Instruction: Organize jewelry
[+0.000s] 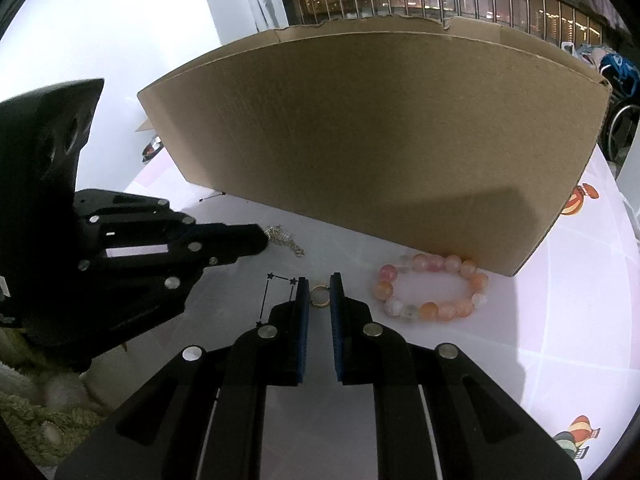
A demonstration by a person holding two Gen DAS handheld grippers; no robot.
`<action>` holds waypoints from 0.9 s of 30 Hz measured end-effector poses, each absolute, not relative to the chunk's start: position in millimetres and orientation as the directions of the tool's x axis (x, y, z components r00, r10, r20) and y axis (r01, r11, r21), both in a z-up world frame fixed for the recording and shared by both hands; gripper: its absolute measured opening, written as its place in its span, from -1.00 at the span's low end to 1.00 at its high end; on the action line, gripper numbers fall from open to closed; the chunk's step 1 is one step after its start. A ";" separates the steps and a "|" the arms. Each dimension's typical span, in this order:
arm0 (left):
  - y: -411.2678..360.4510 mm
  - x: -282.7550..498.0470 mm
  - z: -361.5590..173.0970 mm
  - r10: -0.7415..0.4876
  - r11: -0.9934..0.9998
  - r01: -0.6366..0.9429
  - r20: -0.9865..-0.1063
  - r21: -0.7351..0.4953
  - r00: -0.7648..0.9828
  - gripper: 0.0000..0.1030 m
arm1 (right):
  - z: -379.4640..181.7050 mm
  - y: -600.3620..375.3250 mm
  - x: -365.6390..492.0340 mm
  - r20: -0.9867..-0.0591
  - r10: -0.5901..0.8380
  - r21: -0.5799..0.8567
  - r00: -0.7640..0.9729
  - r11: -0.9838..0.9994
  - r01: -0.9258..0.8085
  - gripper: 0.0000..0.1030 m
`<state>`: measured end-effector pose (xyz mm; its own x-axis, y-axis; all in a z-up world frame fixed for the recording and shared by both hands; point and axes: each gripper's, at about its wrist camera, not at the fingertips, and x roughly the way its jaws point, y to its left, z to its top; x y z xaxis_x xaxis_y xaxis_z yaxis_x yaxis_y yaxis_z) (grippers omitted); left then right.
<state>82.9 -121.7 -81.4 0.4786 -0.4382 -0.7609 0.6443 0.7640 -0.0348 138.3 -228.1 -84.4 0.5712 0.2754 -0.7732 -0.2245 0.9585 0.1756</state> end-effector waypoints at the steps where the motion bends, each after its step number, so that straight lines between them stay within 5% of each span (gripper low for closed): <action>1: -120.1 81.7 -81.7 -0.440 0.764 0.644 -0.760 -0.037 0.479 -1.00 | -84.4 -227.9 138.8 -0.773 0.275 0.175 0.572 0.959 -0.225 -0.79; 11: -118.6 72.8 -71.8 -0.454 0.765 0.643 -0.740 -0.038 0.496 -1.00 | -84.8 -226.9 136.0 -0.774 0.268 0.164 0.574 0.960 -0.226 -0.79; 15: -123.4 77.8 -74.7 -0.441 0.770 0.638 -0.745 -0.027 0.500 -0.77 | -84.6 -226.7 135.8 -0.774 0.268 0.165 0.573 0.960 -0.227 -0.79; 20: -129.7 85.6 -81.1 -0.427 0.760 0.650 -0.760 -0.009 0.489 -0.73 | -84.7 -227.5 133.1 -0.773 0.270 0.167 0.573 0.960 -0.226 -0.79; 27: -132.6 82.7 -82.2 -0.431 0.736 0.677 -0.764 0.012 0.481 -0.92 | -84.6 -227.5 130.6 -0.772 0.274 0.174 0.574 0.959 -0.225 -0.79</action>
<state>82.7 -132.6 -82.2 0.4808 -0.4305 -0.7638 0.6773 0.7357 0.0116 130.6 -227.5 -84.6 0.5736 0.2744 -0.7718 -0.2252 0.9587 0.1735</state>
